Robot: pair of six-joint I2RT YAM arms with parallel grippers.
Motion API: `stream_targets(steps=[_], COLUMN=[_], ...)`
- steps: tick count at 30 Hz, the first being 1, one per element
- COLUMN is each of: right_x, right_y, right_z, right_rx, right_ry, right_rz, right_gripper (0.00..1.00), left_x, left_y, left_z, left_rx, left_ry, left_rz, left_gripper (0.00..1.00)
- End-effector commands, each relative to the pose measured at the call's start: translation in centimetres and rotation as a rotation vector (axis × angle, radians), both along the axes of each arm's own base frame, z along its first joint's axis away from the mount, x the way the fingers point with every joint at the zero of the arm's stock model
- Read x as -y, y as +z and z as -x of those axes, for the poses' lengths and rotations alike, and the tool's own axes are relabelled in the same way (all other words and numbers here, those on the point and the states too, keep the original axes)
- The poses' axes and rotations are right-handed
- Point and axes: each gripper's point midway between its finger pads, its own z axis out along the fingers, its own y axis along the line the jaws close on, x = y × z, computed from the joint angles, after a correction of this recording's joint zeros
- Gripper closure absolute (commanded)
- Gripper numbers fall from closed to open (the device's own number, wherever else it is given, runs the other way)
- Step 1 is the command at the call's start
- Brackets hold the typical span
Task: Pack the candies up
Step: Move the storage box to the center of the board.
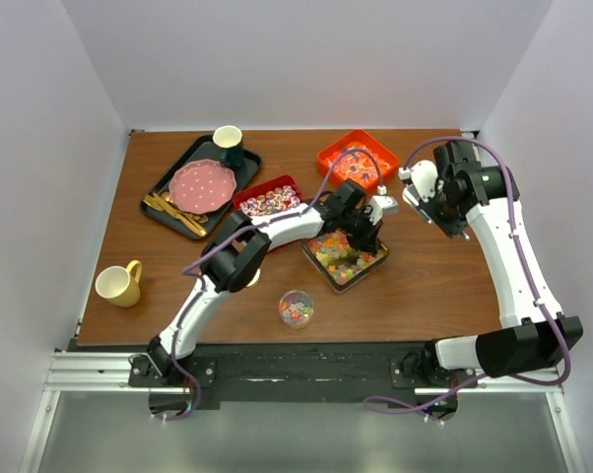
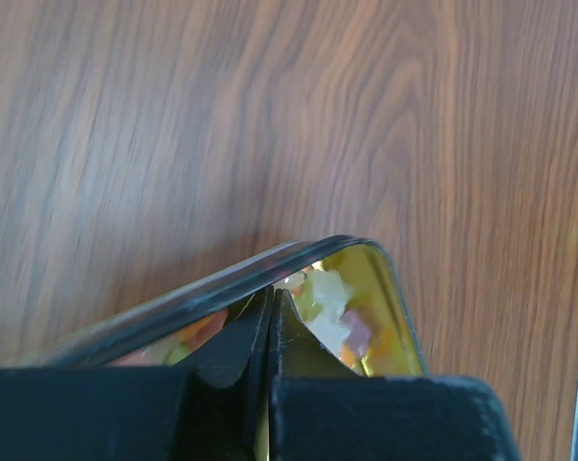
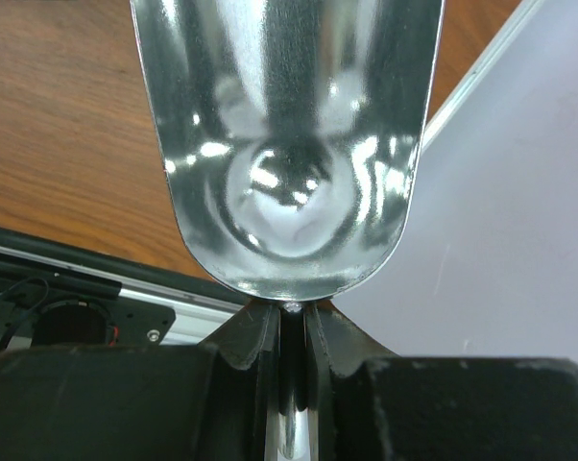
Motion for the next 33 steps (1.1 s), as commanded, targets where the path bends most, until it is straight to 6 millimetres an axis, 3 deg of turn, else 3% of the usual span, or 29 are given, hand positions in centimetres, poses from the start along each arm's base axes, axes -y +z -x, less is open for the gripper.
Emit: stream_targets(steps=[1,2,5,9,12,15,16,18,20,23,24,26,27,30,33], right_x=[0.1,0.1,0.4,0.4,0.4,0.1,-0.1,-0.3,-0.4,-0.5,-0.5,-0.6,-0.6,-0.9,-1.2], right_y=[-0.3,-0.5,-0.5,-0.4,-0.1,0.5,0.8,1.0,1.2,1.4,1.5,2.0,2.3,2.4,2.5], right_z=[0.7,0.7,0.3,-0.4,-1.0,-1.7,-2.0,-2.1,-2.2,-2.3,-2.4,-2.7,-2.8,-3.0,-3.5], right_rx=[-0.013,-0.018,-0.024,-0.024,-0.012,0.007,0.015,0.018,0.025,0.032,0.037,0.054,0.061,0.066,0.067], right_ry=[-0.022,-0.024,-0.034,-0.042,-0.043,-0.040,-0.037,-0.032,-0.031,-0.028,-0.028,-0.022,-0.022,-0.019,-0.015], right_rz=[-0.018,-0.018,-0.013,-0.015,-0.018,-0.033,-0.043,-0.052,-0.059,-0.065,-0.064,-0.071,-0.074,-0.088,-0.100], right_gripper=[1.00,1.00,1.00,1.00,1.00,1.00,1.00,1.00,1.00,1.00,1.00,1.00,1.00,1.00,1.00], left_x=[5.3,6.5,8.7,9.1,7.2,3.7,1.6,-0.7,-4.4,-9.3,-11.3,-14.1,-16.1,-19.6,-21.4], left_y=[2.0,3.4,4.9,6.5,8.9,12.4,14.2,15.7,17.0,16.5,16.6,14.1,12.9,10.1,8.2], left_z=[0.3,-0.1,-1.0,-1.6,0.0,2.1,2.9,4.2,4.6,3.2,1.6,0.9,-0.3,-1.7,-2.9], left_rx=[0.041,0.076,0.145,0.201,0.153,0.100,0.091,0.096,0.090,0.150,0.224,0.230,0.268,0.288,0.295], left_ry=[-0.033,-0.038,-0.012,-0.012,-0.078,-0.144,-0.149,-0.207,-0.192,-0.116,-0.064,-0.021,0.016,0.070,0.105], left_rz=[0.120,0.163,0.221,0.233,0.244,0.262,0.259,0.268,0.238,0.147,0.102,0.000,-0.066,-0.204,-0.282], left_gripper=[1.00,1.00,1.00,0.96,0.80,0.68,0.65,0.60,0.57,0.54,0.52,0.51,0.49,0.47,0.46])
